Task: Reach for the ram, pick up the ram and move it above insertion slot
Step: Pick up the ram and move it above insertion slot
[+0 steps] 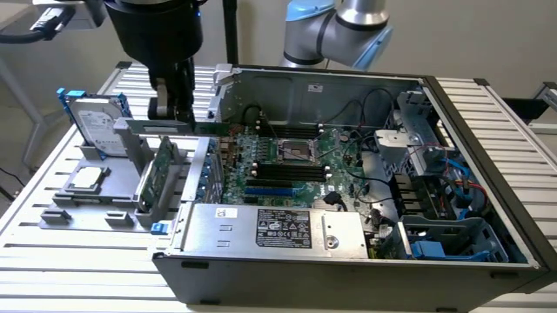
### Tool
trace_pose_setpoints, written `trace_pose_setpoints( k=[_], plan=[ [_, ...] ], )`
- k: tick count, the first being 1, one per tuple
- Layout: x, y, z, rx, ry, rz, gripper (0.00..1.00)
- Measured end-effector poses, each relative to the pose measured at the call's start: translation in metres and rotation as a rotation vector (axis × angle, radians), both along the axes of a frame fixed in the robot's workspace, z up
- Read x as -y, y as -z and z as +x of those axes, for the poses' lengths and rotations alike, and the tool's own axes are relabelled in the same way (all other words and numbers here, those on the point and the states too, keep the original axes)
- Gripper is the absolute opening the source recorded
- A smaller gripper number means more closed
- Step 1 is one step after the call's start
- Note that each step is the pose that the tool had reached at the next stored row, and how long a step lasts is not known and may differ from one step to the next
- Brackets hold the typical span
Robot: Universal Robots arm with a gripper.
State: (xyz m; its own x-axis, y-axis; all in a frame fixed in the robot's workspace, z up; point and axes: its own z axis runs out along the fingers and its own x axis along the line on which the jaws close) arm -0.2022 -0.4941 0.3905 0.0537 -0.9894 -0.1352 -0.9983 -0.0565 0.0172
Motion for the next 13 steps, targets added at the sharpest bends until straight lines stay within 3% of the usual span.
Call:
trace_pose_setpoints(
  k=[5, 13],
  plan=[
    [0.0, -0.0001, 0.023, -0.0001, 0.0, 0.0046, 0.14],
    [-0.0001, -0.0001, 0.059, -0.0001, 0.0, 0.0052, 0.14]
  ],
)
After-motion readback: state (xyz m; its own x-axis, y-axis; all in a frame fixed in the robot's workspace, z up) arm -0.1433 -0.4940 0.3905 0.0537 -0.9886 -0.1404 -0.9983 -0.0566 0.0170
